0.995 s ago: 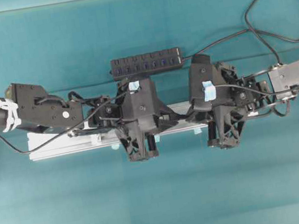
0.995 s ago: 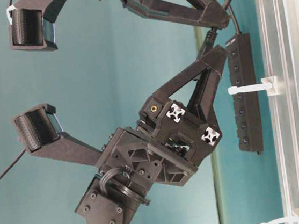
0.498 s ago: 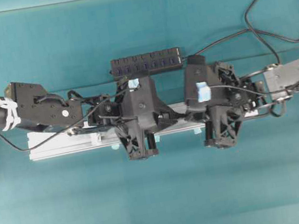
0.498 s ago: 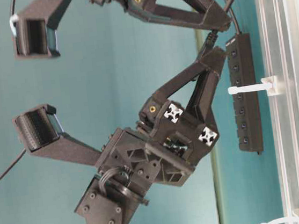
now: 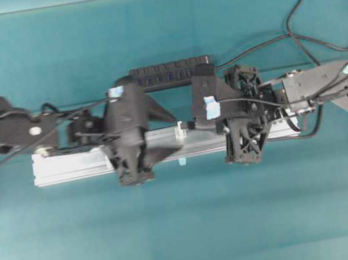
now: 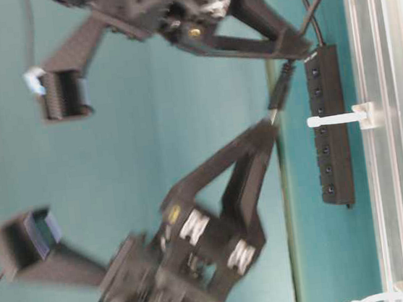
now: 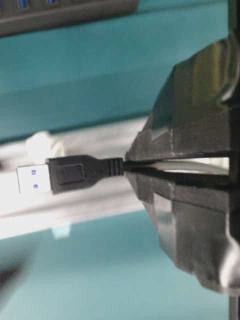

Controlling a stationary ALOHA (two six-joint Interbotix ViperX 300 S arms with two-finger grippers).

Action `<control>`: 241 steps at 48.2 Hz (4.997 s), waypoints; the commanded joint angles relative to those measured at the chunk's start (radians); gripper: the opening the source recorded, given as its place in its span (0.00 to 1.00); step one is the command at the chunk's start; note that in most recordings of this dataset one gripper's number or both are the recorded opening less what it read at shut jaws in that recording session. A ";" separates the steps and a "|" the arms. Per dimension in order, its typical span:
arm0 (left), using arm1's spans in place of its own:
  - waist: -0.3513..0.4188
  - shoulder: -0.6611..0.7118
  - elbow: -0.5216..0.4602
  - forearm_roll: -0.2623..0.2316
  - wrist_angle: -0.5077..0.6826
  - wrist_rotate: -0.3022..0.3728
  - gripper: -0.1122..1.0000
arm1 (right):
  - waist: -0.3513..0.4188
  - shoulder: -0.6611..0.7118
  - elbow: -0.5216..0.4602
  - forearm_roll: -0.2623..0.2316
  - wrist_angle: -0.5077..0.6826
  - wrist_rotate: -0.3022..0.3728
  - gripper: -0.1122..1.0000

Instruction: Pass the USB cable through three rings with both arms.

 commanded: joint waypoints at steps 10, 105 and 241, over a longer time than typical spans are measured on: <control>-0.006 -0.095 0.066 0.002 -0.005 -0.058 0.92 | -0.009 0.002 -0.023 -0.003 0.078 -0.031 0.02; 0.040 -0.334 0.278 0.002 0.043 -0.072 0.90 | -0.040 0.156 -0.101 0.023 -0.031 -0.172 0.02; 0.064 0.153 0.044 0.002 -0.178 -0.048 0.30 | -0.003 0.158 -0.121 0.043 -0.038 -0.175 0.03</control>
